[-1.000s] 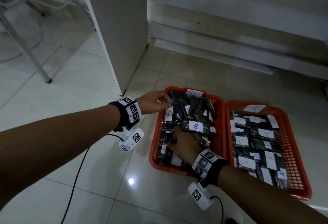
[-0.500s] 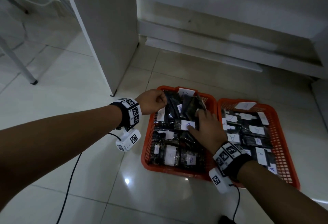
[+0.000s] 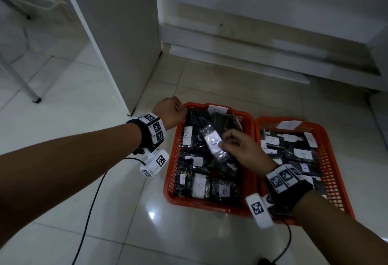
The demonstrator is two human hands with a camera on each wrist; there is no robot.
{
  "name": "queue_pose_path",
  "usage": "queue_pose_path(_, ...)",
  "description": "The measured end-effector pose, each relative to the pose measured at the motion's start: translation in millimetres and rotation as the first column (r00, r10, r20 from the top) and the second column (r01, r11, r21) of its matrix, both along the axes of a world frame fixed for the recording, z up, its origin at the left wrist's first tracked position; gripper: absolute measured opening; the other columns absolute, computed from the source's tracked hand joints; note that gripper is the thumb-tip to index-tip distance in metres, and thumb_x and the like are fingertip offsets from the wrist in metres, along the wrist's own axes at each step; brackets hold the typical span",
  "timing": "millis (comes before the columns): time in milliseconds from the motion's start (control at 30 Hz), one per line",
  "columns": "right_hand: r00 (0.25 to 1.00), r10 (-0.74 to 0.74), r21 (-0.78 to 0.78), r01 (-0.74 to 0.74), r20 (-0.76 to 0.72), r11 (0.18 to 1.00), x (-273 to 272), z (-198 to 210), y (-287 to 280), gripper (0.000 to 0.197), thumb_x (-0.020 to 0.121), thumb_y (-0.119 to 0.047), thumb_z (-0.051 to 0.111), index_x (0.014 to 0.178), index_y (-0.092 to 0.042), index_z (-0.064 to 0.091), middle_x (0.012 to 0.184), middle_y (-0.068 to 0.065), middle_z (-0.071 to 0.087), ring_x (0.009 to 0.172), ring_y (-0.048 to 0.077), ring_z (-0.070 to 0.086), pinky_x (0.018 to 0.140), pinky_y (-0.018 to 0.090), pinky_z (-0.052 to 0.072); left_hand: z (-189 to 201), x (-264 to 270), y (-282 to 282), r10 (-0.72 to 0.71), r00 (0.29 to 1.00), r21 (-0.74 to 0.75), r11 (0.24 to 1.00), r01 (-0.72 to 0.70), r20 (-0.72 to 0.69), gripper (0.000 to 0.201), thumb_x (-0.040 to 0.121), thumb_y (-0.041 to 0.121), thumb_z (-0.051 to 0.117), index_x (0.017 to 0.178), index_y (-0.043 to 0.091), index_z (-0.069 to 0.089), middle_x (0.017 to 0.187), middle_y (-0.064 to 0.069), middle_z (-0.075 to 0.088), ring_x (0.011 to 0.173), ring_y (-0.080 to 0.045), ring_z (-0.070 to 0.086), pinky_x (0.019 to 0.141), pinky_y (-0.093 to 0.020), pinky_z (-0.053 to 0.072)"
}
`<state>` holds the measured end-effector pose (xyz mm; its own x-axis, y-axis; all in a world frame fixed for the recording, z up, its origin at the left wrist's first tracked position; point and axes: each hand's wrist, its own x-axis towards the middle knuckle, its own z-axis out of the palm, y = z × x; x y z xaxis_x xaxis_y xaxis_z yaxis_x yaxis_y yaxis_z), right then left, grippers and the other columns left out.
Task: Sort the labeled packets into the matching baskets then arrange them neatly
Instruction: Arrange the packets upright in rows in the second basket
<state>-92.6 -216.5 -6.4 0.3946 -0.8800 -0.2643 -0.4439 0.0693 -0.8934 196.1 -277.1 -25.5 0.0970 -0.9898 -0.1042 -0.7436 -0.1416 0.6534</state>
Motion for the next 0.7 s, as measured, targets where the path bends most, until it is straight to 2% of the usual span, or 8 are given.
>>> queue_pose_path(100, 0.970, 0.173, 0.207, -0.137, -0.171, 0.969, 14, -9, 21, 0.019, 0.092, -0.021, 0.081, 0.096, -0.007, 0.068, 0.087, 0.010, 0.078, 0.076, 0.025, 0.075, 0.070, 0.039, 0.061, 0, 9, 0, 0.017, 1.000, -0.001, 1.000, -0.017, -0.024, 0.013, 0.090, 0.034, 0.063, 0.089, 0.021, 0.065, 0.080, 0.002, 0.069, 0.073, -0.014, 0.065, 0.062, -0.027, 0.050)
queue_pose_path(200, 0.926, 0.208, 0.331, -0.098, -0.316, 0.938, 30, -18, 43, 0.021, 0.086, -0.014, 0.084, 0.093, 0.001, 0.070, 0.079, 0.014, 0.078, 0.069, 0.023, 0.077, 0.065, 0.036, 0.063, 2, 11, 0, 0.014, 0.999, 0.002, 1.000, -0.014, -0.030, 0.014, 0.089, 0.035, 0.063, 0.091, 0.021, 0.065, 0.082, 0.001, 0.070, 0.075, -0.016, 0.066, 0.070, -0.032, 0.055)
queue_pose_path(267, 0.919, 0.187, 0.386, -0.042, -0.346, 0.922, 36, -25, 53, 0.022, 0.086, -0.011, 0.084, 0.090, 0.005, 0.070, 0.078, 0.017, 0.078, 0.075, 0.030, 0.079, 0.069, 0.041, 0.065, 4, 7, 3, -0.004, 0.999, 0.016, 1.000, 0.005, -0.051, 0.012, 0.091, 0.032, 0.063, 0.094, 0.021, 0.065, 0.082, 0.002, 0.069, 0.076, -0.016, 0.065, 0.072, -0.033, 0.055)
queue_pose_path(333, 0.916, 0.159, 0.406, 0.005, -0.369, 0.914, 40, -28, 57, 0.019, 0.087, -0.009, 0.083, 0.084, 0.003, 0.069, 0.078, 0.020, 0.077, 0.074, 0.032, 0.079, 0.069, 0.042, 0.065, 7, 4, 7, -0.026, 0.997, 0.014, 1.000, 0.027, -0.070, 0.011, 0.092, 0.030, 0.063, 0.095, 0.020, 0.066, 0.083, 0.002, 0.069, 0.076, -0.015, 0.065, 0.072, -0.033, 0.054)
queue_pose_path(500, 0.929, 0.131, 0.455, 0.044, -0.346, 0.889, 43, -33, 58, 0.014, 0.092, -0.007, 0.077, 0.090, 0.005, 0.072, 0.079, 0.019, 0.078, 0.075, 0.033, 0.079, 0.069, 0.043, 0.065, 12, -2, 10, -0.058, 0.995, 0.010, 0.998, 0.059, -0.086, 0.010, 0.094, 0.029, 0.063, 0.097, 0.019, 0.067, 0.085, 0.003, 0.068, 0.078, -0.013, 0.065, 0.068, -0.027, 0.050)
queue_pose_path(567, 0.906, 0.177, 0.411, -0.004, -0.384, 0.912, 45, -38, 59, 0.017, 0.094, -0.013, 0.074, 0.086, 0.003, 0.075, 0.080, 0.017, 0.078, 0.076, 0.033, 0.079, 0.075, 0.049, 0.066, 11, -2, 10, -0.069, 0.993, 0.016, 0.997, 0.070, -0.092, 0.010, 0.094, 0.028, 0.064, 0.097, 0.019, 0.067, 0.086, 0.002, 0.069, 0.078, -0.012, 0.064, 0.064, -0.023, 0.047)
queue_pose_path(600, 0.866, 0.221, 0.342, -0.062, -0.448, 0.938, 48, -38, 60, 0.021, 0.094, -0.019, 0.074, 0.086, 0.000, 0.077, 0.082, 0.014, 0.079, 0.078, 0.032, 0.078, 0.076, 0.049, 0.065, 11, -2, 11, -0.073, 0.993, 0.019, 0.997, 0.075, -0.093, 0.010, 0.094, 0.028, 0.064, 0.098, 0.019, 0.067, 0.086, 0.002, 0.070, 0.078, -0.012, 0.064, 0.063, -0.022, 0.046)
queue_pose_path(700, 0.671, 0.245, 0.090, -0.258, -0.699, 0.962, 52, -33, 61, 0.040, 0.094, -0.051, 0.069, 0.086, -0.011, 0.070, 0.090, 0.006, 0.075, 0.082, 0.024, 0.074, 0.071, 0.036, 0.059, 10, -2, 12, -0.084, 0.993, 0.034, 0.996, 0.087, -0.084, 0.012, 0.094, 0.029, 0.064, 0.099, 0.020, 0.068, 0.088, 0.003, 0.070, 0.080, -0.012, 0.064, 0.063, -0.021, 0.045)
